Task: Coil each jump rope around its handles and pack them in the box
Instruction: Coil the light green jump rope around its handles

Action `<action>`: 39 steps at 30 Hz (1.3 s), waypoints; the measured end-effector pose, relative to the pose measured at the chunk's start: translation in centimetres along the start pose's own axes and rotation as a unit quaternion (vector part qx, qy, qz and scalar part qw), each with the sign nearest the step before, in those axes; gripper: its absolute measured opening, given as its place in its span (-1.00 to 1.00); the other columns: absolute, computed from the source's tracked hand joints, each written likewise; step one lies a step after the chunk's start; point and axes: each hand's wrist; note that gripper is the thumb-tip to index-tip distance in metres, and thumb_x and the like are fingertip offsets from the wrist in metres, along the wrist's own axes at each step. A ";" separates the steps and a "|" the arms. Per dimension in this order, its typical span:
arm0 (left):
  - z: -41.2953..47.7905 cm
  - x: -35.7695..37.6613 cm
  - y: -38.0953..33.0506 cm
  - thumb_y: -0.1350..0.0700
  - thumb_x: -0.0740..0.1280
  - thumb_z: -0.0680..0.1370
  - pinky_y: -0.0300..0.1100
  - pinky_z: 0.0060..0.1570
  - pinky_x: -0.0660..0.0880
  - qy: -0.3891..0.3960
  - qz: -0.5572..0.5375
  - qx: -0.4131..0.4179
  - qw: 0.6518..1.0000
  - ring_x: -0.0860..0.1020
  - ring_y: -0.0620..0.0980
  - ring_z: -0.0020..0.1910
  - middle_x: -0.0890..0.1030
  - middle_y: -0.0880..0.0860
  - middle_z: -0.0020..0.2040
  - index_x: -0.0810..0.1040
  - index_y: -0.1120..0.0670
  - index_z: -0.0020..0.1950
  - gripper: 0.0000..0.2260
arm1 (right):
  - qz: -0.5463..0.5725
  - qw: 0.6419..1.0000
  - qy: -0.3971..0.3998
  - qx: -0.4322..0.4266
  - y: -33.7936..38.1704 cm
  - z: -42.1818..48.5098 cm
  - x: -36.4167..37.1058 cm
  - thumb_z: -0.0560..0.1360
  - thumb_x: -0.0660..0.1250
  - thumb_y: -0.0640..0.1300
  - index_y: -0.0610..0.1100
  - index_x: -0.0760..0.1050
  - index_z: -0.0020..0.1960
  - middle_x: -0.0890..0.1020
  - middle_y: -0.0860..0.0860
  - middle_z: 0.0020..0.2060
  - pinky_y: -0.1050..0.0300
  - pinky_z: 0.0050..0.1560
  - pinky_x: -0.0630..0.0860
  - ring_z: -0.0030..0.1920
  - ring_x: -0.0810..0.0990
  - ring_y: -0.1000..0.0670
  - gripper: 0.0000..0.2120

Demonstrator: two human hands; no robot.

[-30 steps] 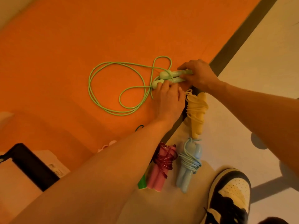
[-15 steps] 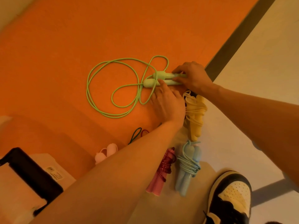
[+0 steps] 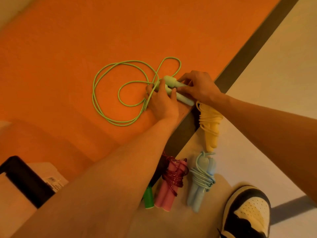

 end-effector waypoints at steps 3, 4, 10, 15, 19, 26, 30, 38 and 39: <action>0.2 -0.2 -0.1 0.02 0.49 0.50 0.00 0.23 0.42 0.011 -0.042 0.006 0.999 0.46 0.24 0.25 0.36 0.23 0.36 0.55 0.08 0.33 -0.57 | 0.004 1.000 0.008 0.006 0.3 0.2 0.0 0.48 0.47 0.04 -0.09 0.64 0.14 0.64 -0.07 -0.09 0.03 -0.08 0.47 -0.11 0.57 -0.04 -0.70; 0.3 -0.4 -0.2 0.02 0.51 0.48 -0.05 0.19 0.41 0.014 -0.047 0.007 0.999 0.48 0.21 0.22 0.36 0.21 0.35 0.56 0.09 0.32 -0.57 | 0.006 1.000 0.007 0.009 0.3 0.3 0.0 0.48 0.47 0.03 -0.10 0.64 0.14 0.63 -0.06 -0.10 0.05 -0.08 0.46 -0.11 0.56 -0.02 -0.70; 0.9 -1.4 -0.4 0.13 0.58 0.37 -0.05 0.12 0.52 0.022 -0.075 0.021 0.997 0.52 0.14 0.10 0.34 0.15 0.26 0.59 0.15 0.23 -0.55 | 0.033 0.999 0.014 0.038 0.5 0.6 0.2 0.50 0.45 -0.01 -0.12 0.64 0.12 0.62 0.00 -0.14 0.17 -0.16 0.35 -0.10 0.56 0.01 -0.74; 0.5 -2.5 -0.8 0.25 0.52 0.34 -0.10 0.18 0.50 0.034 -0.120 0.003 0.992 0.53 0.15 0.13 0.36 0.22 0.33 0.54 0.13 0.33 -0.45 | 0.074 0.995 0.013 0.063 2.3 0.8 0.1 0.48 0.47 0.02 -0.13 0.61 0.06 0.62 0.00 -0.14 0.30 -0.26 0.36 -0.14 0.54 0.06 -0.73; -0.6 -4.8 -1.5 0.23 0.53 0.40 -0.36 0.16 0.36 0.012 -0.157 0.038 0.987 0.50 0.10 0.21 0.55 0.22 0.22 0.53 0.15 0.38 -0.45 | 0.152 0.984 -0.013 0.094 4.3 -0.5 0.1 0.49 0.47 -0.08 -0.14 0.58 0.07 0.59 0.00 -0.15 0.19 -0.18 0.38 -0.13 0.52 0.04 -0.79; -3.8 -12.9 -2.0 0.31 0.50 0.46 -0.48 -0.15 0.50 0.042 -0.298 0.036 0.953 0.59 -0.05 0.11 0.54 0.07 0.25 0.40 0.02 0.49 -0.36 | 0.228 0.965 -0.047 0.116 11.6 -5.7 -2.2 0.49 0.48 -0.15 -0.15 0.55 0.05 0.58 0.00 -0.21 0.19 -0.20 0.43 -0.22 0.51 0.05 -0.81; -5.9 -18.5 -2.3 0.33 0.54 0.42 -0.34 -0.11 0.56 0.045 -0.351 -0.009 0.935 0.64 -0.01 0.05 0.62 0.02 0.07 0.36 -0.01 0.46 -0.31 | 0.277 0.951 -0.056 0.123 17.0 -9.3 -3.6 0.49 0.48 -0.14 -0.17 0.57 0.05 0.59 -0.02 -0.20 0.12 -0.18 0.46 -0.23 0.51 0.06 -0.81; -12.3 -33.8 -4.9 0.38 0.51 0.43 -0.12 -0.15 0.56 0.038 -0.414 -0.016 0.909 0.65 -0.09 -0.18 0.69 -0.05 -0.19 0.61 -0.09 -0.08 -0.65 | 0.347 0.933 -0.051 0.085 30.1 -17.2 -8.5 0.52 0.44 -0.12 -0.15 0.57 0.10 0.67 -0.17 -0.05 0.18 -0.17 0.52 -0.09 0.63 -0.05 -0.80; -13.2 -35.9 -5.3 0.36 0.51 0.44 -0.12 -0.15 0.55 0.039 -0.418 -0.011 0.907 0.65 -0.06 -0.17 0.70 -0.02 -0.18 0.63 -0.06 -0.09 -0.69 | 0.360 0.928 -0.057 0.081 31.9 -18.2 -9.1 0.52 0.44 -0.14 -0.17 0.56 0.11 0.67 -0.19 -0.04 0.22 -0.20 0.52 -0.11 0.64 -0.03 -0.80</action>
Point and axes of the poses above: each hand's wrist, its own z-axis towards the middle knuckle, its own x-axis out of the palm, y = z × x
